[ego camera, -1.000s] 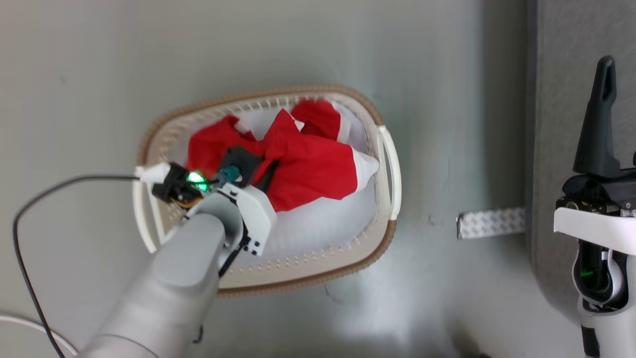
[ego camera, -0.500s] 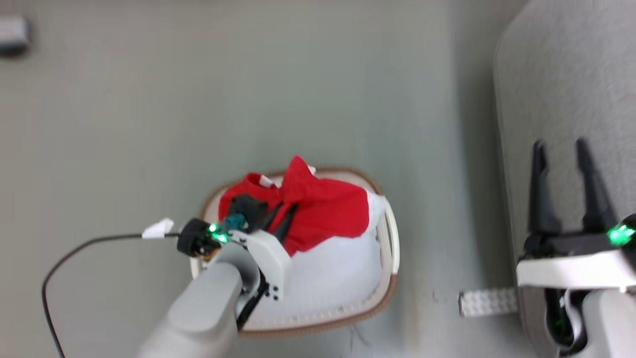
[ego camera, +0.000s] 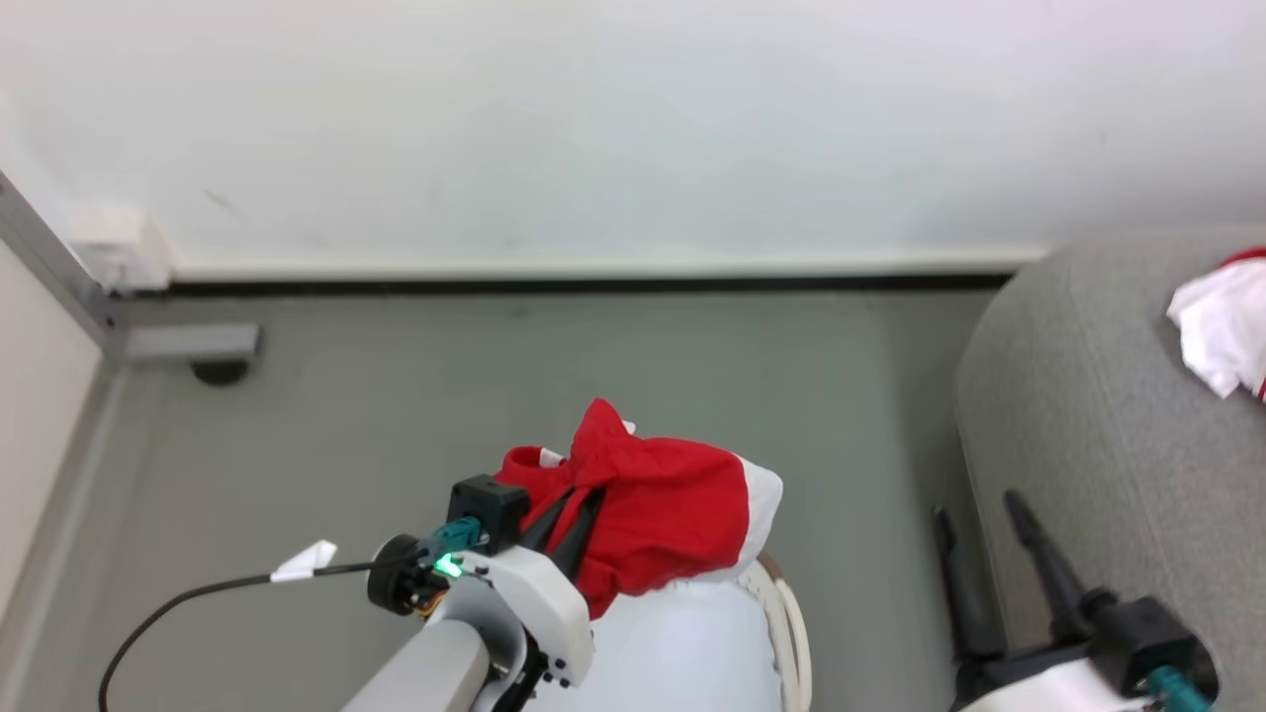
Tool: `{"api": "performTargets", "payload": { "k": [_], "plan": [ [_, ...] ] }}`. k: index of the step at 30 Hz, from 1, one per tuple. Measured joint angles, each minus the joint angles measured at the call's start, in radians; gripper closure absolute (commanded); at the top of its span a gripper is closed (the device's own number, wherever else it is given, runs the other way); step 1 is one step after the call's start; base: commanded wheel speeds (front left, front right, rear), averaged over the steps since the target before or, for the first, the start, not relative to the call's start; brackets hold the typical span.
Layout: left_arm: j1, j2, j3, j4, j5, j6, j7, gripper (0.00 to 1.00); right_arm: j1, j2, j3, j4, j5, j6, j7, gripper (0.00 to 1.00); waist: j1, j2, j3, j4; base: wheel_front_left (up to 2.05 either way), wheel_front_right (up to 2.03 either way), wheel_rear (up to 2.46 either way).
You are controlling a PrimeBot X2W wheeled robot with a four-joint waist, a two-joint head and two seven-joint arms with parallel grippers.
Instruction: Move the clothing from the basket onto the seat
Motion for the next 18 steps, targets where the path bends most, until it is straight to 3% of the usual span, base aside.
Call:
{"api": "performTargets", "payload": {
  "k": [8,18],
  "plan": [
    [0.061,0.076,0.024,-0.235,-0.028,0.06,0.097,1.0,0.052,0.0,0.099,0.003,-0.073,0.0,0.0,0.0,-0.0001,0.0,-0.15,0.033,0.0,0.0,0.0],
    [0.13,0.162,0.019,-0.507,-0.03,0.123,0.236,1.0,0.013,-0.038,0.327,-0.021,-0.106,0.0,0.0,0.0,0.0001,0.0,-0.202,0.045,0.0,0.0,0.0]
  ]
}}
